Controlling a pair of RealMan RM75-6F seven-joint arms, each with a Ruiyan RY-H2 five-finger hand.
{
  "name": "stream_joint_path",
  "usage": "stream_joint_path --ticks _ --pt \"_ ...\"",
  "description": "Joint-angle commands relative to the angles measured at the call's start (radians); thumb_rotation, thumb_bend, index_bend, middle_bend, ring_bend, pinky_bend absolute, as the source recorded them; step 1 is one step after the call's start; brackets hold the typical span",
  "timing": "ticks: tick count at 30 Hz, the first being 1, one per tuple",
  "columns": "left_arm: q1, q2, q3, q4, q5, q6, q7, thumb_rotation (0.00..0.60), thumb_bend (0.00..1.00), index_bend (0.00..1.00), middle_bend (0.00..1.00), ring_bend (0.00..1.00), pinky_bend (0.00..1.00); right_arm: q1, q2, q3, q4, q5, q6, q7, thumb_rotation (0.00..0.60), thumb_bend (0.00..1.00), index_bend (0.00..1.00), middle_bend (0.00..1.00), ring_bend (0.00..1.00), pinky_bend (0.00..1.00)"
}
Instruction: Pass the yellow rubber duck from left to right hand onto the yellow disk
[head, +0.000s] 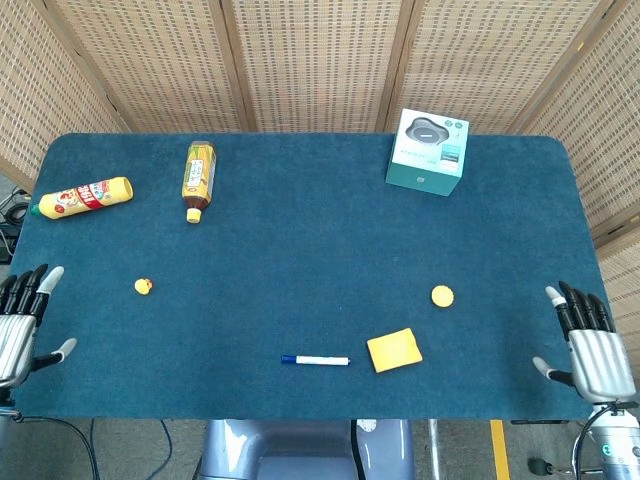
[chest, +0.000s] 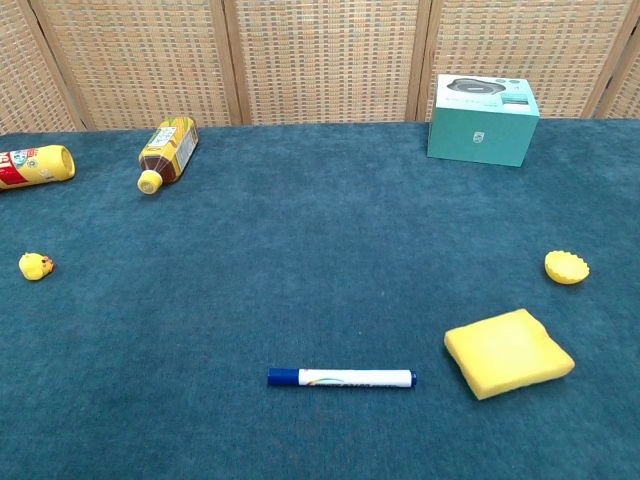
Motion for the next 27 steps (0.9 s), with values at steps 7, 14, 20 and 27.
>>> stream_joint_path --ticks 7,14,20,27 --pt "-0.089 0.007 -0.063 0.082 -0.056 -0.115 -0.061 0.600 0.21 0.11 0.00 0.00 0.00 0.004 -0.003 -0.005 -0.005 -0.005 -0.008 -0.006 0.600 0.01 0.03 0.00 0.00 0.00" --pt "-0.179 0.017 -0.083 0.154 -0.113 -0.285 -0.115 0.600 0.22 0.24 0.00 0.00 0.00 0.005 -0.005 -0.008 -0.006 -0.007 -0.012 -0.007 0.600 0.02 0.03 0.00 0.00 0.00" --pt "-0.249 -0.006 -0.088 0.232 -0.149 -0.410 -0.134 0.600 0.22 0.27 0.00 0.00 0.00 0.008 -0.007 -0.009 -0.005 -0.005 -0.019 -0.007 0.600 0.01 0.03 0.00 0.00 0.00" --pt "-0.321 -0.045 -0.080 0.287 -0.180 -0.529 -0.090 0.600 0.24 0.25 0.00 0.00 0.00 0.011 -0.007 -0.011 -0.006 -0.006 -0.025 -0.005 0.600 0.01 0.03 0.00 0.00 0.00"
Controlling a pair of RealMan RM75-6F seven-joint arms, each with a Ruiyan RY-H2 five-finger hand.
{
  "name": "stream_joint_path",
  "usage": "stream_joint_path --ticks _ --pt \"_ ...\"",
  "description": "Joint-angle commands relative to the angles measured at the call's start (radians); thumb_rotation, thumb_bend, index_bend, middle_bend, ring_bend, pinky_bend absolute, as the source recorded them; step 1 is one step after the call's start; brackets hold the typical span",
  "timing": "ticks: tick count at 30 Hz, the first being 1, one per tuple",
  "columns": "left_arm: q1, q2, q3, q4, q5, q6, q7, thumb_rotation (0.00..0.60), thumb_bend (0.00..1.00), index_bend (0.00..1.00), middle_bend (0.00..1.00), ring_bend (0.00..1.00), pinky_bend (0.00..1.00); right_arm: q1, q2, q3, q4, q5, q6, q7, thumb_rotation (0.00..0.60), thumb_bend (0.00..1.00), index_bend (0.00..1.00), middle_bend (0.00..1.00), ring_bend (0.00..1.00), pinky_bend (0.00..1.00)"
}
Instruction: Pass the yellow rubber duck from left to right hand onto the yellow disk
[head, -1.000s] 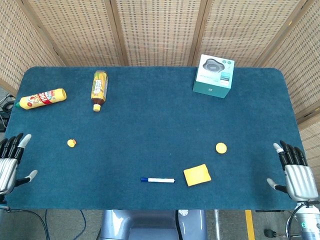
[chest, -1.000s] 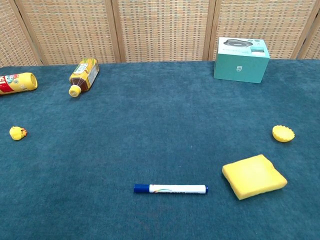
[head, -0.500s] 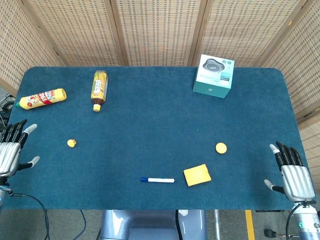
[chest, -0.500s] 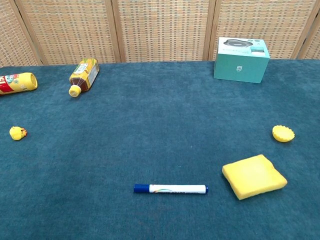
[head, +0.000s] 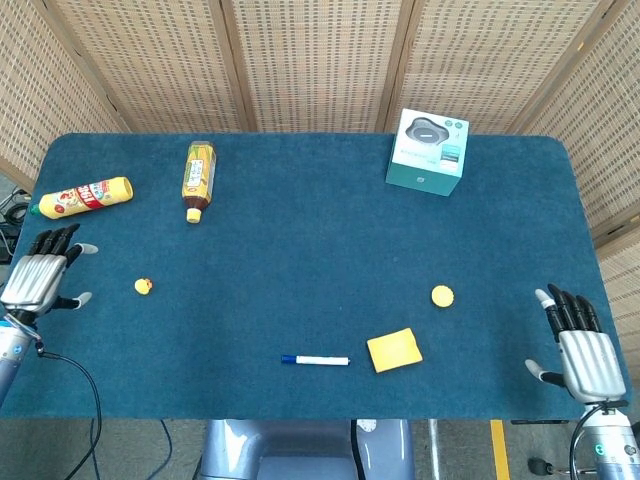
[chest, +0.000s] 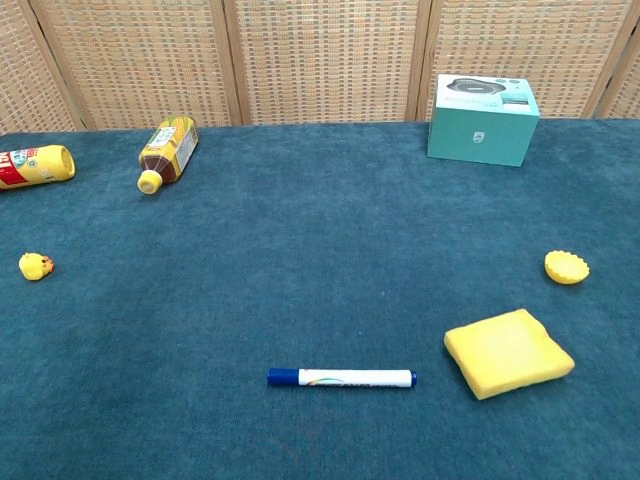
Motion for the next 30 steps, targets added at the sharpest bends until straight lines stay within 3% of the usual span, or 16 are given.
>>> stream_joint_path --ticks 1,8,30 --pt "-0.042 -0.025 0.007 0.024 -0.020 -0.066 0.023 0.600 0.25 0.24 0.00 0.00 0.00 0.001 0.001 0.000 0.000 0.001 -0.003 0.003 0.600 0.02 0.03 0.00 0.00 0.00" --pt "-0.105 -0.075 0.030 0.068 -0.036 -0.171 0.070 0.600 0.25 0.26 0.00 0.00 0.00 0.002 0.007 0.002 0.002 0.005 -0.006 0.025 0.600 0.02 0.03 0.00 0.00 0.00" --pt "-0.180 -0.180 0.057 0.163 -0.136 -0.273 0.198 0.600 0.25 0.33 0.00 0.00 0.00 0.003 0.011 0.002 0.006 0.003 -0.008 0.059 0.600 0.02 0.03 0.00 0.00 0.00"
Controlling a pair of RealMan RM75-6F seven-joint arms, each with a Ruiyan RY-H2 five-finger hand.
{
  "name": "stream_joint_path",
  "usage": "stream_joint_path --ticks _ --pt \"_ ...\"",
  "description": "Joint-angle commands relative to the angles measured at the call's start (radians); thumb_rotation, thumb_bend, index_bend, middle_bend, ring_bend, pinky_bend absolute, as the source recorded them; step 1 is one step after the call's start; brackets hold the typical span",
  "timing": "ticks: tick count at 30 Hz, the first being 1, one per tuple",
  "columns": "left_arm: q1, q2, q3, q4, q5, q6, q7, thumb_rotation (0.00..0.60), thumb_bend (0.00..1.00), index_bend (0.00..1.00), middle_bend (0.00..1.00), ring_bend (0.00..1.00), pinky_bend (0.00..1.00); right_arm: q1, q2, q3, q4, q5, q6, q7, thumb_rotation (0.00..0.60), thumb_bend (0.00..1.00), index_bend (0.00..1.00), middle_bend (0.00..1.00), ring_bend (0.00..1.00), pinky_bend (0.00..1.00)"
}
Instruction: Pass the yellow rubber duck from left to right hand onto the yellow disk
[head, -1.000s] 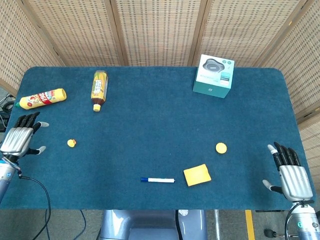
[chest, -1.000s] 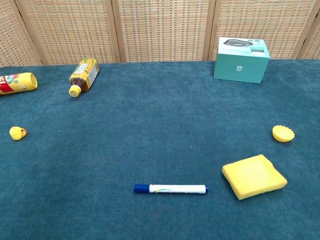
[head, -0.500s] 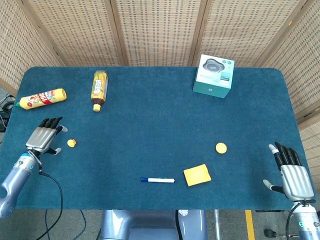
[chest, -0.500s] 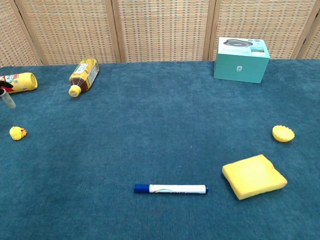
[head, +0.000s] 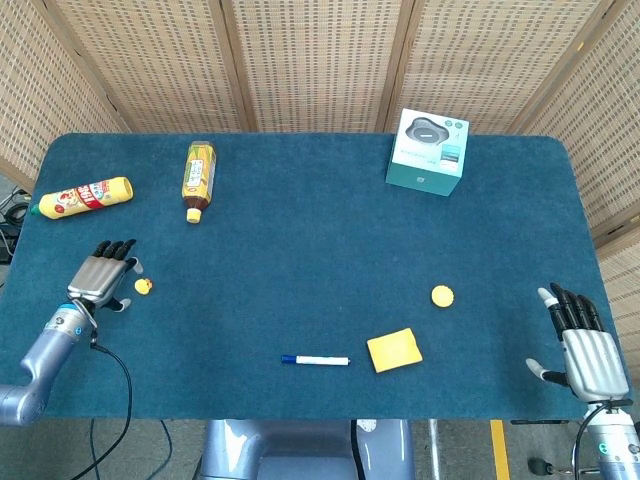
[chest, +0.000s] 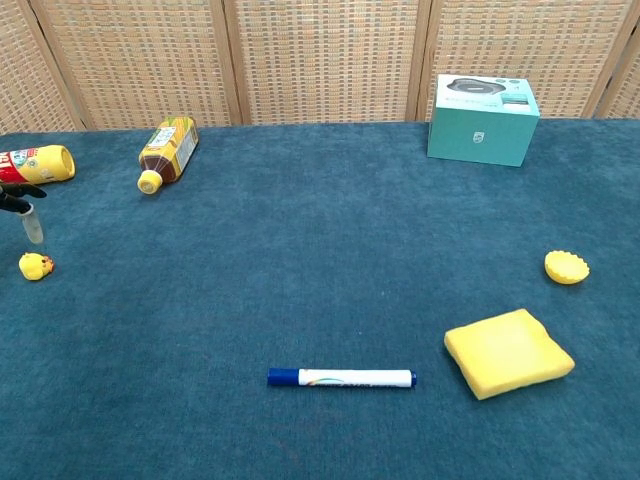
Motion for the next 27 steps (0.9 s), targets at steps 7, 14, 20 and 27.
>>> stream_joint_path --ticks 7,14,20,27 --pt "-0.015 -0.043 0.004 0.045 -0.018 -0.016 -0.004 0.600 0.26 0.33 0.00 0.00 0.00 0.003 -0.004 -0.004 -0.002 -0.003 -0.007 -0.007 0.600 0.02 0.03 0.00 0.00 0.00" --pt "-0.022 -0.064 0.009 0.064 -0.013 -0.011 -0.009 0.600 0.29 0.33 0.00 0.00 0.00 0.004 -0.005 -0.005 -0.002 -0.002 -0.008 -0.006 0.600 0.02 0.03 0.00 0.00 0.00" --pt "-0.024 -0.074 0.019 0.069 -0.010 -0.012 -0.007 0.600 0.29 0.35 0.00 0.00 0.00 0.003 -0.006 -0.003 -0.001 -0.002 -0.004 0.001 0.600 0.02 0.04 0.00 0.00 0.00" --pt "-0.020 -0.082 0.032 0.073 -0.009 -0.002 0.002 0.600 0.30 0.38 0.00 0.00 0.00 0.003 -0.005 -0.003 -0.001 -0.005 -0.002 0.009 0.600 0.02 0.04 0.00 0.00 0.00"
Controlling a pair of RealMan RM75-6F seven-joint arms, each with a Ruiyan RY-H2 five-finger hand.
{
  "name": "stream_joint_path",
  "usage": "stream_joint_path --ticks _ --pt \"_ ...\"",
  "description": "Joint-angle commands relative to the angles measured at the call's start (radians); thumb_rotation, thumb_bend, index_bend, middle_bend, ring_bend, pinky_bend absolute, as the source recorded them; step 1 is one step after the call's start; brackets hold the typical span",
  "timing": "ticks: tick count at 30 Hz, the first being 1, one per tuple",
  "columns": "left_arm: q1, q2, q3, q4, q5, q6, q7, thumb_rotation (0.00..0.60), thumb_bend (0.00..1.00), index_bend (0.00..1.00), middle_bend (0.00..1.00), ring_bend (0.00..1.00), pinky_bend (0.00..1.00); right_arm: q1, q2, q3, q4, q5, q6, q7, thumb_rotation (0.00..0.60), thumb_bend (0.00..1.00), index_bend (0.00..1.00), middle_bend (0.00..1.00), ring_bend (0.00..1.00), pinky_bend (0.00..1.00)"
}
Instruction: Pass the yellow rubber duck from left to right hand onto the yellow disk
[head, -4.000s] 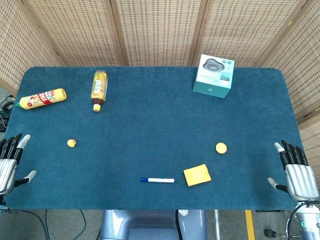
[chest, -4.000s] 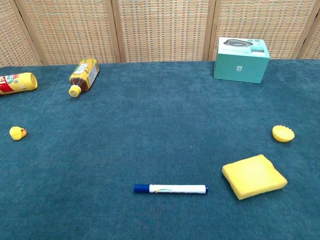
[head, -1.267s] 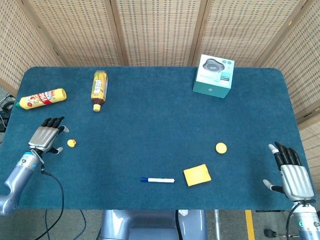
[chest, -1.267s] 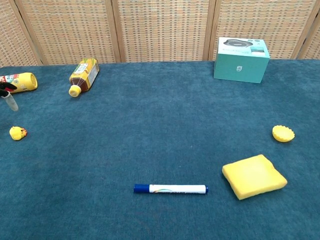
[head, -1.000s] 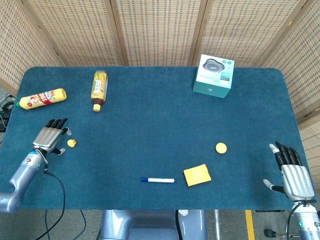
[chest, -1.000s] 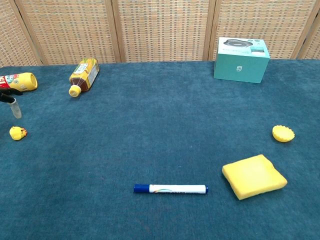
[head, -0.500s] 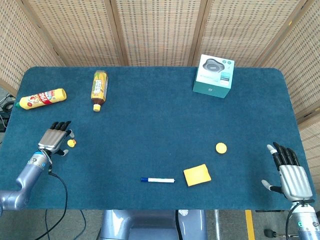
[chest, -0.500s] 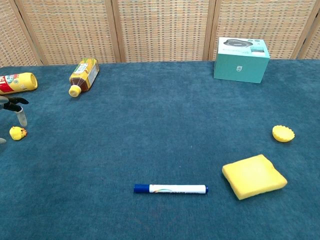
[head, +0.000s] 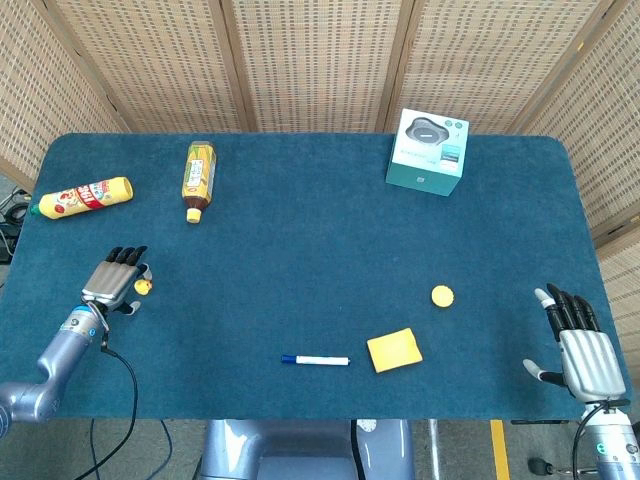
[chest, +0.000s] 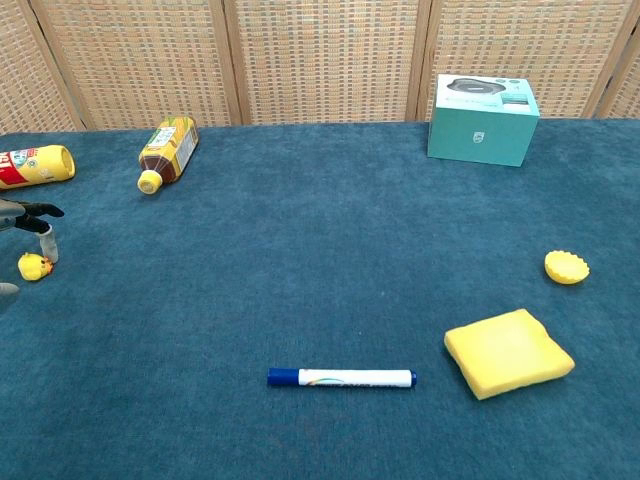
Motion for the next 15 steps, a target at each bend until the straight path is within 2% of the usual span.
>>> stream_joint_path --ticks 1,6,15 --pt "0.004 -0.007 0.004 0.005 0.004 0.010 0.000 0.600 0.30 0.40 0.00 0.00 0.00 0.000 0.000 0.000 0.000 0.000 -0.001 0.003 0.600 0.02 0.04 0.00 0.00 0.00" --pt "0.012 -0.022 0.010 0.015 0.011 0.027 -0.003 0.600 0.32 0.48 0.00 0.00 0.00 0.000 0.003 -0.001 -0.001 -0.004 0.001 0.009 0.600 0.02 0.05 0.00 0.00 0.00" --pt "0.014 -0.028 0.015 0.017 0.021 0.040 -0.007 0.600 0.36 0.53 0.00 0.00 0.00 0.000 0.002 0.000 0.001 -0.003 0.001 0.015 0.600 0.02 0.05 0.00 0.00 0.00"
